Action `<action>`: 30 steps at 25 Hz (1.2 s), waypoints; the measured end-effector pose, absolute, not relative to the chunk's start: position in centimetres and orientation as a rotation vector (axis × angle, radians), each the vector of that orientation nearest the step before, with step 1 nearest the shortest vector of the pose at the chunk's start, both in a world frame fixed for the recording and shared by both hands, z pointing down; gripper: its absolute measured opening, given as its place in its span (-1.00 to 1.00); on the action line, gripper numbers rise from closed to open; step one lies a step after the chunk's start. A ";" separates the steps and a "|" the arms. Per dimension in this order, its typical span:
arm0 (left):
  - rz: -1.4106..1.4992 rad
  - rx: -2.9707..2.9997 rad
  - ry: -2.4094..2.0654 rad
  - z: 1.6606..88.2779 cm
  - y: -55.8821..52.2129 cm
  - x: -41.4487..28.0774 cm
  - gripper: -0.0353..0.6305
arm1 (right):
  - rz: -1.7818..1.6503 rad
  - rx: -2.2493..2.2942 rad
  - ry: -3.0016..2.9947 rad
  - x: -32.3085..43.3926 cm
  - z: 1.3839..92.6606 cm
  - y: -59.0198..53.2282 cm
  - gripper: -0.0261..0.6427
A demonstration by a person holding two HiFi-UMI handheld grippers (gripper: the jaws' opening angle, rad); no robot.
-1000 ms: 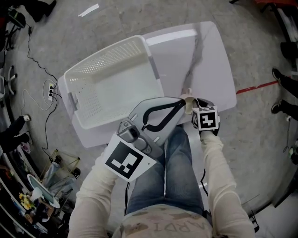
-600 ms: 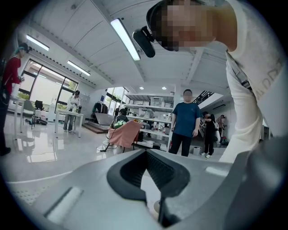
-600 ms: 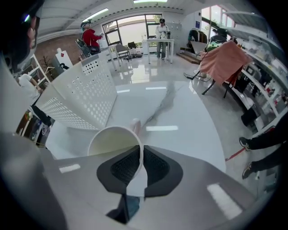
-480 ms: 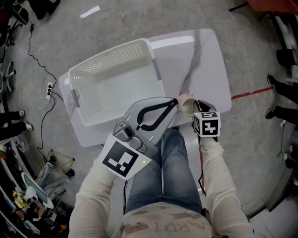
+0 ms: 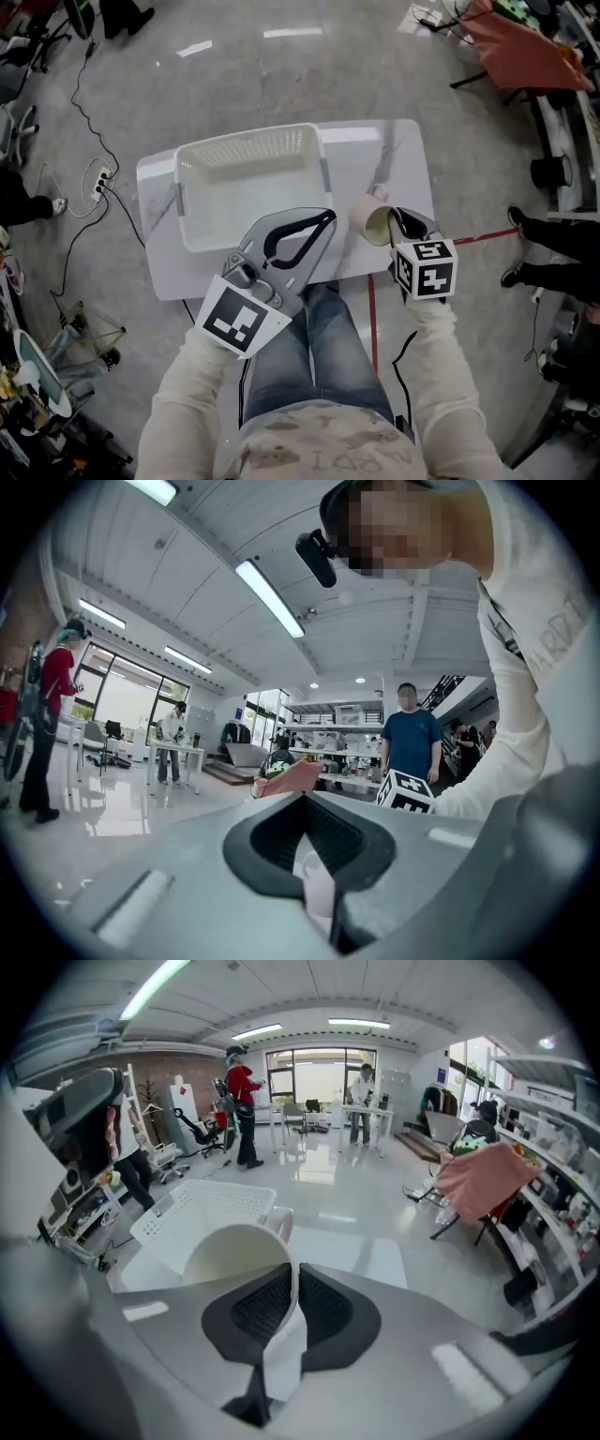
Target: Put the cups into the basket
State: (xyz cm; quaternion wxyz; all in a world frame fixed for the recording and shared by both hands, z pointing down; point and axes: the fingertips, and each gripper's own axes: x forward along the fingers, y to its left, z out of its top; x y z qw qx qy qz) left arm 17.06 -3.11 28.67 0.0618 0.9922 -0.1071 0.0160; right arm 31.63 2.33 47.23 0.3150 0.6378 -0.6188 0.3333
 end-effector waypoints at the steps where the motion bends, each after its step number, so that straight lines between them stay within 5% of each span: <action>1: 0.039 3.007 -0.353 28.0 -3.4 16.5 -0.89 | 0.848 1.671 -1.656 31.2 46.0 1.5 -0.78; 14: 0.000 3.000 -0.777 23.1 -7.2 6.0 -0.89 | 0.635 1.420 -1.940 19.7 40.2 -8.4 -0.78; 30: 0.124 2.919 -0.901 29.0 -10.2 -1.5 -0.89 | 0.674 1.179 -1.896 11.3 52.6 -14.7 -0.78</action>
